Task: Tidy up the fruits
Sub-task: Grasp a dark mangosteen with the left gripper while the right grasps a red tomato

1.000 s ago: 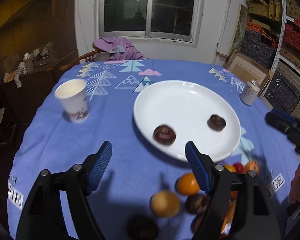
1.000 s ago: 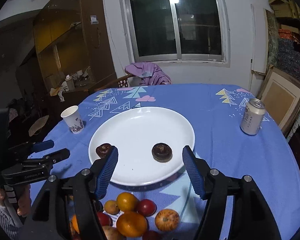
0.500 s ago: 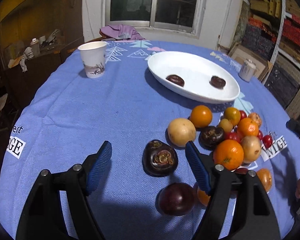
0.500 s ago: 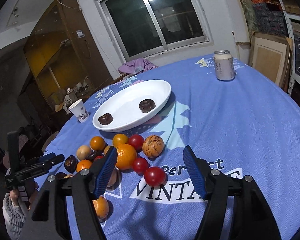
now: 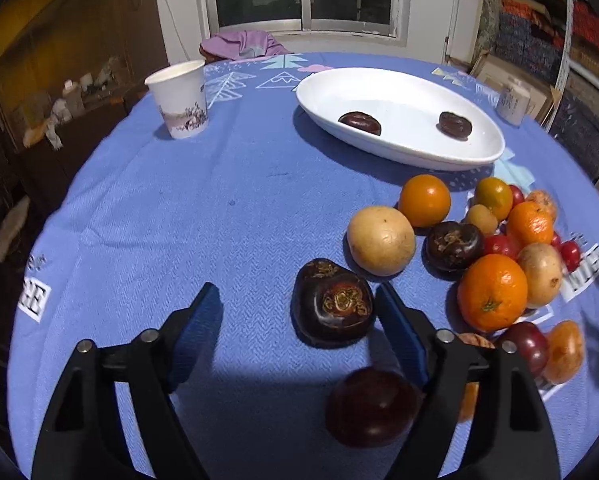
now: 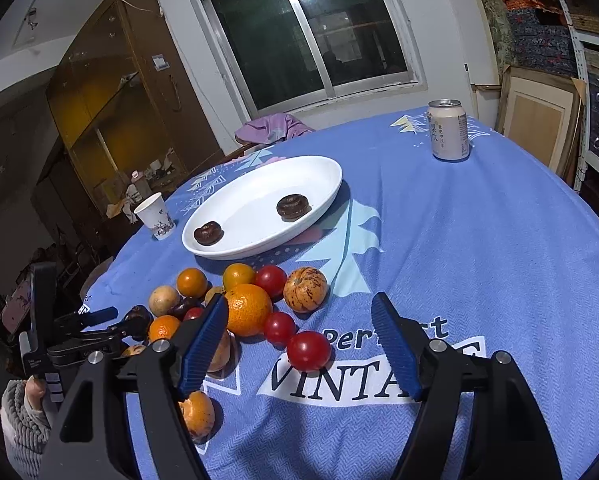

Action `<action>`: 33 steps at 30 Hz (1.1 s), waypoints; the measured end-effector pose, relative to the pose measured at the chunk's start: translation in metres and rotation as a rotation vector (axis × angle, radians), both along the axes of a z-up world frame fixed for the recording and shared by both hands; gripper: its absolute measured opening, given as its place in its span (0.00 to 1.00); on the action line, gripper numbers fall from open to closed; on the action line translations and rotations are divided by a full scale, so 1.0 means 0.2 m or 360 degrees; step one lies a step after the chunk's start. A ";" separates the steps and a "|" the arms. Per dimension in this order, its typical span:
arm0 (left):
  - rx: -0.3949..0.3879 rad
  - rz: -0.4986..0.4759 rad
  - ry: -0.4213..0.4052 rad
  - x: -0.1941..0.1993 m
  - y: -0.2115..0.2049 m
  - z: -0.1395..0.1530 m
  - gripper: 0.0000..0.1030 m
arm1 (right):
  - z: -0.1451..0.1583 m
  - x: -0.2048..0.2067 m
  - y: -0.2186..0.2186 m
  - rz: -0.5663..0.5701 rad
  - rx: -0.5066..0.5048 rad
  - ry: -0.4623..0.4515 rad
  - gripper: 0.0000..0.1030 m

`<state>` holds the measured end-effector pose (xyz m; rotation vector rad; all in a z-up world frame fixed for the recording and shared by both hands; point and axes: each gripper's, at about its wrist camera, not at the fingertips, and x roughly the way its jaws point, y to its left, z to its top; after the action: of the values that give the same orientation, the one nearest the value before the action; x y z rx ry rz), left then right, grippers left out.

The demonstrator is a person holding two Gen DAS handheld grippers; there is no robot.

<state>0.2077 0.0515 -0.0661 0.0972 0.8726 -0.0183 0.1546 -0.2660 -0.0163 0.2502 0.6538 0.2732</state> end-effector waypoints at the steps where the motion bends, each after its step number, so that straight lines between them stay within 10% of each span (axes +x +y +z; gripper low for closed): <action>1: 0.0085 -0.0004 0.0020 0.02 -0.03 -0.03 0.79 | 0.00 0.00 0.00 0.0000 -0.0005 0.0006 0.73; 9: -0.0141 0.0197 0.0090 0.03 0.21 -0.01 0.60 | -0.04 0.03 0.00 -0.0025 -0.0041 0.0078 0.73; 20: -0.0059 0.0108 0.0070 0.02 0.12 -0.02 0.53 | -0.12 0.06 0.12 0.0036 -0.0276 0.0199 0.71; 28: -0.0058 0.0097 0.0074 0.02 0.11 -0.02 0.54 | -0.20 0.11 0.19 0.0112 -0.0361 0.0344 0.35; 33: -0.0067 0.0082 0.0078 0.02 0.11 -0.03 0.53 | -0.21 0.11 0.18 0.0112 -0.0352 0.0355 0.33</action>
<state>0.2116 0.0731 -0.0712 0.0348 0.9231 0.0091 0.1772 -0.2290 -0.0577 0.0453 0.9081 0.2400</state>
